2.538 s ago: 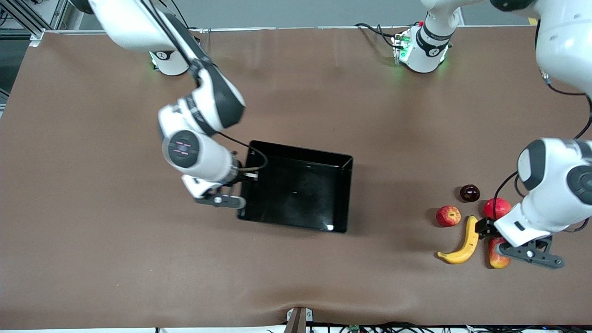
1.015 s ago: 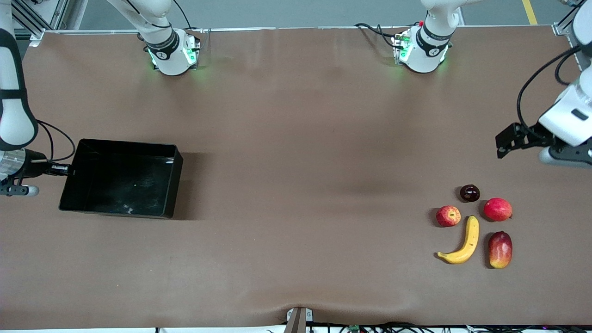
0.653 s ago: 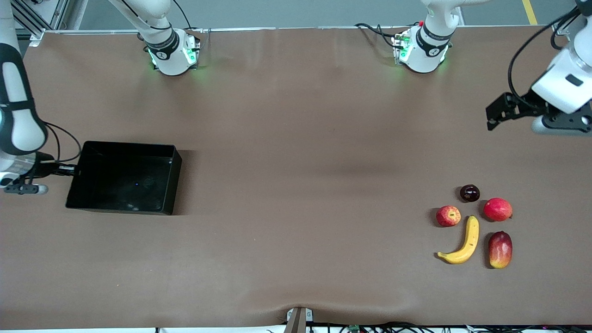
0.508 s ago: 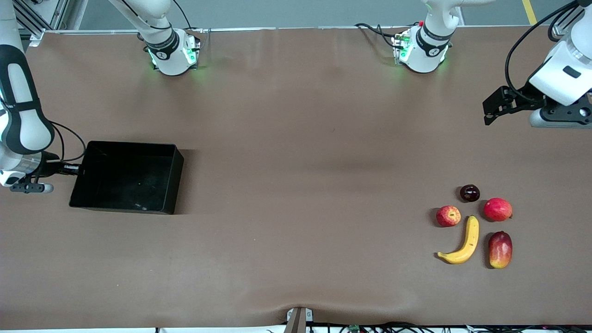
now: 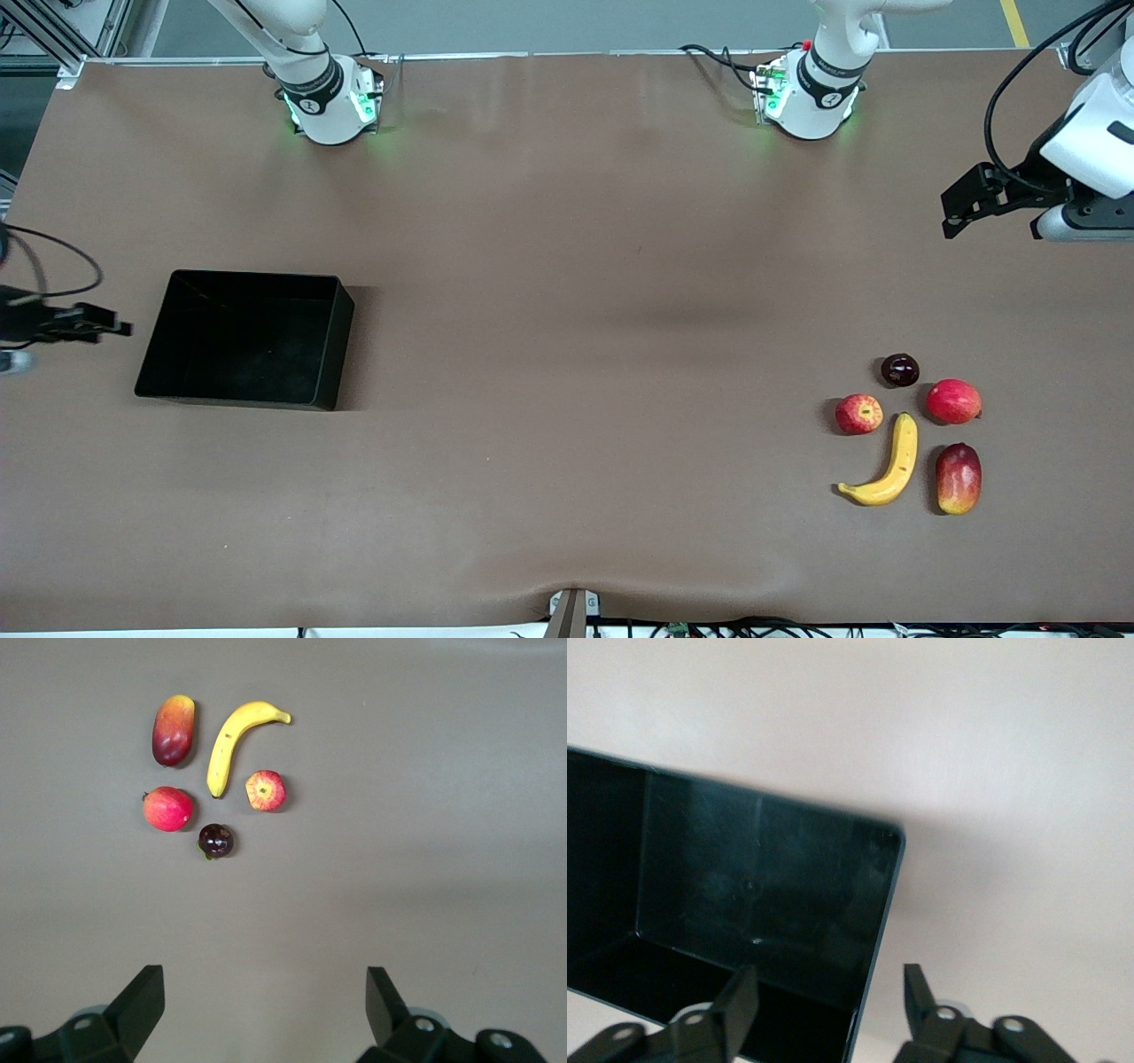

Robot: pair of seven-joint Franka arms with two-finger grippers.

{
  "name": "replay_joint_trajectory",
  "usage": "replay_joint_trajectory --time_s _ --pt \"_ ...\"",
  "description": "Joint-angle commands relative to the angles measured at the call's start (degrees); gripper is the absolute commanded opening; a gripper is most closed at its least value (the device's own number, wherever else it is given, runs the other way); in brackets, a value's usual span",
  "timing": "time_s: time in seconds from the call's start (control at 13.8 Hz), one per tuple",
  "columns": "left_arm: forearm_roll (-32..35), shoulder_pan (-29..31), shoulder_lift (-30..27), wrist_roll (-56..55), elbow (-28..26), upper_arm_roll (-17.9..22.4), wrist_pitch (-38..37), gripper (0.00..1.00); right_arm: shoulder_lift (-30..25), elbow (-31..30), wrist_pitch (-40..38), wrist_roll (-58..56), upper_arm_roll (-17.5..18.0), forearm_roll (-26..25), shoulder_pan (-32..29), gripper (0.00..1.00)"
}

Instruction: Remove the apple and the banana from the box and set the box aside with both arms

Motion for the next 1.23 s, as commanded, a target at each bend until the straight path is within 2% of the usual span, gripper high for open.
replay_joint_trajectory --time_s 0.0,0.22,0.36,0.51,0.73,0.8,0.87,0.94,1.02,1.09,1.16 --pt "-1.01 -1.83 -2.23 -0.77 -1.74 1.09 -1.08 1.00 0.60 11.83 -8.02 -2.68 0.20 0.61 1.26 1.00" --pt "-1.01 -1.74 -3.20 -0.77 -2.80 1.18 -0.91 1.00 0.16 21.08 -9.01 -2.51 -0.06 -0.18 6.25 1.00" --pt "-0.49 -1.66 -3.47 -0.86 -2.97 0.92 -0.82 1.00 -0.71 21.98 -9.37 -2.50 0.20 -0.01 7.49 1.00" --pt "-0.40 -1.48 -3.73 -0.77 -3.84 1.00 -0.30 1.00 -2.11 21.98 -13.21 -0.85 0.12 0.08 8.72 1.00" --pt "-0.04 -1.04 -4.00 -0.77 -4.20 1.01 0.94 1.00 -6.95 20.31 -21.90 21.33 0.12 0.08 11.35 1.00" --pt "-0.04 -0.86 -4.00 -0.77 -4.29 1.01 0.94 1.00 -8.44 19.79 -24.20 24.71 0.03 -0.27 13.28 1.00" --pt "0.04 -0.60 -4.08 -0.68 -4.29 1.09 0.94 1.00 -10.71 17.43 -26.14 25.87 -2.06 -2.19 18.78 1.00" --pt "0.05 0.27 -4.08 -0.68 -4.29 0.83 0.94 1.00 -14.04 14.19 -26.59 26.14 -9.30 -4.73 26.75 1.00" --pt "0.05 0.63 -4.08 -0.68 -4.29 0.74 1.02 1.00 -18.08 8.94 -26.16 26.23 -15.12 -5.02 33.19 1.00" --pt "0.05 0.63 -4.08 -0.68 -4.29 0.74 1.02 1.00 -22.56 2.97 -24.68 26.23 -15.44 -4.93 32.38 1.00" --pt "0.05 0.72 -4.08 -0.68 -4.29 0.83 1.11 1.00 -26.87 -3.01 -21.70 26.15 -12.66 -4.93 29.24 1.00"
